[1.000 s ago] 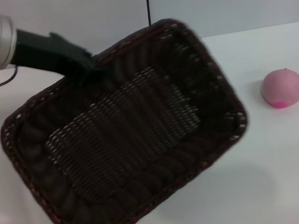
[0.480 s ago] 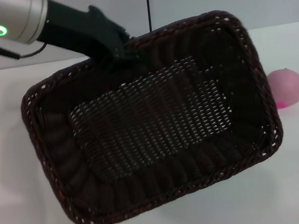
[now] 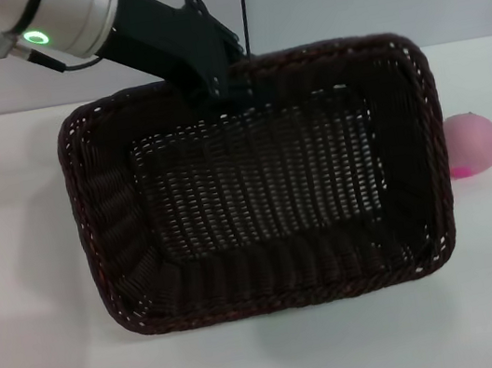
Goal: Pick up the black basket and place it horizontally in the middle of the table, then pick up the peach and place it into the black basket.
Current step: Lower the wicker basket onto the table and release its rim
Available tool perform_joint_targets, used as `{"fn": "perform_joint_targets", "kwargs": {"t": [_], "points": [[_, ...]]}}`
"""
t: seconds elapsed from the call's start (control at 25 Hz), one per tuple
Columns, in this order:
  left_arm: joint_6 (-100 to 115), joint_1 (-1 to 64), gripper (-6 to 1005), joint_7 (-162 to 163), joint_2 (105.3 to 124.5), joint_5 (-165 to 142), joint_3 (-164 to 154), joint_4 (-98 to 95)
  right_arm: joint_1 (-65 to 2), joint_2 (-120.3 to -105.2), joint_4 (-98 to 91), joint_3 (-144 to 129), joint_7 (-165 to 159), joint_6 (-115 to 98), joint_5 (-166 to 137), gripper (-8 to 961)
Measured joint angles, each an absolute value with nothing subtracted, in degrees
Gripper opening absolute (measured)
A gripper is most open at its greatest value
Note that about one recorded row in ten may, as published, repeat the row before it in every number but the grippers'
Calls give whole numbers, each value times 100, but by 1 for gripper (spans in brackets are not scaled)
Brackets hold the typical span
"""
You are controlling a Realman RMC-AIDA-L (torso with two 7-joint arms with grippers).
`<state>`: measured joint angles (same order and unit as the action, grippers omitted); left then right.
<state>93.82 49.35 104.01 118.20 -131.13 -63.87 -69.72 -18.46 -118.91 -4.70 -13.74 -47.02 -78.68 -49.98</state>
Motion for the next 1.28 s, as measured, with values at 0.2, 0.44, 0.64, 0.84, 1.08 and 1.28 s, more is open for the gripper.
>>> {"fn": "perform_joint_targets", "kwargs": {"t": [0.2,0.44,0.64,0.84,1.08,1.28], "points": [[9256,5088,280,9978,11826,-13206,-6397,-6717,-1860,-11891,-448,-1395,-4702,-7859,-5021,473],[9027,5151,296,9791,11840,-13242,-6411,-6567,-1874,-11892,-429,-1406,-4702,-7853,-5037,472],[8902,5163,310,9759,11842,-13244,-6418,-6378,-1840,-11899,-425,-1398,-4702,-7850,-5037,472],[8777,5134,323,9754,11841,-13216,-6467,-6358,-1836,-11900,-426,-1397,-4702,-7848,-5037,471],[8618,5112,340,9758,11851,-13202,-6542,-6354,-1837,-11900,-430,-1404,-4702,-7848,-5037,471],[8348,5020,353,9771,11855,-12937,-6590,-6386,-1830,-11900,-431,-1373,-4702,-7848,-5034,471]]}}
